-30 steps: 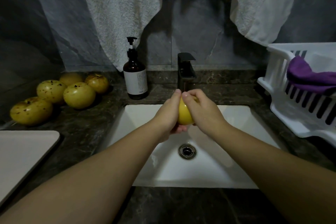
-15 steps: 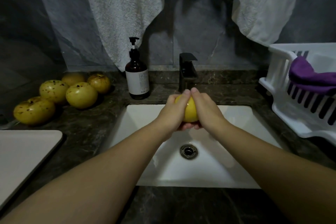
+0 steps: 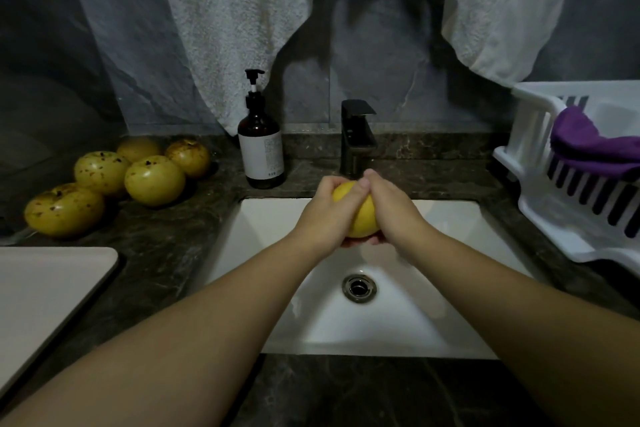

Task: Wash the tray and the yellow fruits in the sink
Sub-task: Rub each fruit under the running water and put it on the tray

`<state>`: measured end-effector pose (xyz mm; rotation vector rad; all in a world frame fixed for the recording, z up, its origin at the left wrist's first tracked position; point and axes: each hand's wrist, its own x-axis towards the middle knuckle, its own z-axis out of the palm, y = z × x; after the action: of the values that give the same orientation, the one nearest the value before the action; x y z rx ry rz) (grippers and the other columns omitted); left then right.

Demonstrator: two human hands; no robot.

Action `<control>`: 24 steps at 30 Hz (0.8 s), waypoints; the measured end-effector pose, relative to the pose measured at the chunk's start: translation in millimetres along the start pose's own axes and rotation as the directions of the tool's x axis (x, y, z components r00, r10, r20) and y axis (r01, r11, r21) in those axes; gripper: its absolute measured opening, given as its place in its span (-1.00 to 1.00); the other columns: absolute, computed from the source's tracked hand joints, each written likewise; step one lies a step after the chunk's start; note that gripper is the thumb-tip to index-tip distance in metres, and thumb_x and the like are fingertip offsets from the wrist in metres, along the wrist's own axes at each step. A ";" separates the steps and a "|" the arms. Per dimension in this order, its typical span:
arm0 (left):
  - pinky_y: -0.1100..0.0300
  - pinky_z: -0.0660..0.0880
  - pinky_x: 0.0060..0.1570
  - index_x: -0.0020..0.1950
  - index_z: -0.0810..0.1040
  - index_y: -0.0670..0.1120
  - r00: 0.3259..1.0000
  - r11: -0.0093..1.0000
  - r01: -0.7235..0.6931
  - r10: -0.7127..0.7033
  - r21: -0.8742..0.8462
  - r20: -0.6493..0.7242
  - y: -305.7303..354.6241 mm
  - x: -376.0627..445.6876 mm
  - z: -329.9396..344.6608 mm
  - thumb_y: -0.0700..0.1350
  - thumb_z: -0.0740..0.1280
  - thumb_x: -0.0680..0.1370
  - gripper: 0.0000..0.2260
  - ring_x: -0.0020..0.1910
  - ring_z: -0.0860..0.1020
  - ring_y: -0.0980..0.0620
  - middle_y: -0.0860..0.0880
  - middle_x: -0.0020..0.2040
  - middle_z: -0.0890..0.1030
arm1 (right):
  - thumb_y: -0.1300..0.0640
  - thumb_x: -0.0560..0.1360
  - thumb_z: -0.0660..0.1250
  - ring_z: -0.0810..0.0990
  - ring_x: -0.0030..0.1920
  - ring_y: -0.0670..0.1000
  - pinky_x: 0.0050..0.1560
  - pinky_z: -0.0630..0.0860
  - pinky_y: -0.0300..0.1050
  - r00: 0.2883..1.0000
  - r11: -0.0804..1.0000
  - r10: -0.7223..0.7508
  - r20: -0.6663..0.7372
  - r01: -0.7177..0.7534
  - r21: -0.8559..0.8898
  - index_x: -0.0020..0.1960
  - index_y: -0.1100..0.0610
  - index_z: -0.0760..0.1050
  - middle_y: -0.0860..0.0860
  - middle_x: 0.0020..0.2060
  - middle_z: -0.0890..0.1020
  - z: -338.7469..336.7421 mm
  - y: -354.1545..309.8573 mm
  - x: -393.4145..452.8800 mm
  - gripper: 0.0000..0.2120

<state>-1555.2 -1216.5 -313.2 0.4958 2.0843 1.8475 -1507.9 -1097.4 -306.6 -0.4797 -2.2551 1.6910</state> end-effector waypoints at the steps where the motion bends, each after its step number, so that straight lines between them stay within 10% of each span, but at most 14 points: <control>1: -0.12 0.71 -0.20 0.21 0.47 0.11 1.000 1.000 0.007 -0.007 0.009 0.004 0.4 -0.2 0.4 0.39 0.29 0.54 -0.57 -0.07 0.72 -0.12 -0.11 0.11 0.62 | -0.42 0.54 0.10 0.67 -0.04 0.12 -0.41 0.53 -0.13 1.000 1.000 0.010 -0.006 -0.009 0.004 0.06 -0.15 0.48 0.02 0.00 0.61 0.0 1.4 -0.2 -0.59; 5: 0.10 0.61 -0.40 0.21 0.50 0.09 0.992 0.989 0.126 -0.126 -0.081 0.004 6.6 1.6 -3.5 0.35 0.12 0.65 -0.60 -0.20 0.75 -0.12 -0.18 0.06 0.67 | -0.52 0.39 0.13 0.66 -0.06 0.01 -0.34 0.51 -0.11 0.983 0.973 -0.181 0.004 0.180 -0.143 0.13 -0.20 0.45 -0.08 -0.01 0.61 2.2 5.4 -3.2 -0.48; 9: -0.09 0.71 -0.18 0.20 0.44 0.12 1.000 1.000 0.006 -0.006 -0.012 -0.011 1.1 -0.2 0.0 0.32 0.32 0.59 -0.65 -0.08 0.71 -0.11 -0.12 0.14 0.59 | -0.47 0.53 0.09 0.71 -0.09 0.16 -0.45 0.50 -0.15 0.996 0.993 0.090 0.016 -0.091 0.077 0.15 -0.11 0.51 0.10 0.00 0.64 1.2 1.2 1.4 -0.49; 13: 0.11 0.58 -0.39 0.26 0.49 0.03 0.992 0.990 0.129 -0.129 -0.055 0.000 7.2 2.1 -1.2 0.39 0.13 0.62 -0.51 -0.15 0.72 -0.17 -0.24 0.09 0.67 | -0.50 0.40 0.17 0.71 -0.16 0.07 -0.38 0.58 -0.09 0.995 0.995 -0.099 0.027 0.099 -0.012 0.08 -0.18 0.48 0.06 0.01 0.63 -1.1 7.3 -1.0 -0.52; 17: 0.14 0.58 -0.39 0.24 0.46 0.06 0.999 1.000 -0.007 0.007 -0.001 -0.032 1.5 0.9 0.3 0.35 0.30 0.58 -0.57 -0.07 0.69 -0.13 -0.15 0.14 0.61 | -0.47 0.50 0.15 0.73 -0.09 0.16 -0.29 0.65 -0.03 0.989 0.967 0.133 0.060 -0.143 0.210 0.14 -0.10 0.52 0.14 0.01 0.66 3.4 4.0 2.7 -0.49; 21: 0.14 0.55 -0.42 0.19 0.53 0.05 0.989 0.989 0.145 -0.145 -0.039 0.020 6.7 2.5 -3.3 0.40 0.10 0.63 -0.52 -0.19 0.70 -0.14 -0.24 0.04 0.69 | -0.52 0.40 0.16 0.71 -0.12 0.10 -0.37 0.58 -0.11 0.998 0.998 -0.059 0.009 0.059 0.008 0.10 -0.18 0.45 0.08 0.03 0.63 2.9 9.1 0.1 -0.50; 24: 0.04 0.68 -0.32 0.24 0.44 0.07 0.999 0.999 0.032 -0.032 0.016 -0.011 0.7 1.5 -1.4 0.36 0.29 0.58 -0.57 -0.09 0.71 -0.10 -0.12 0.13 0.60 | -0.48 0.50 0.14 0.74 -0.14 0.15 -0.31 0.59 -0.08 0.986 0.971 0.142 0.090 -0.156 0.182 0.17 -0.09 0.51 0.14 0.02 0.66 3.6 6.7 3.8 -0.46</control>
<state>-1557.2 -1217.0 -312.3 0.4554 2.1037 1.8204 -1512.2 -1097.2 -314.0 -0.5607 -2.1277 2.0075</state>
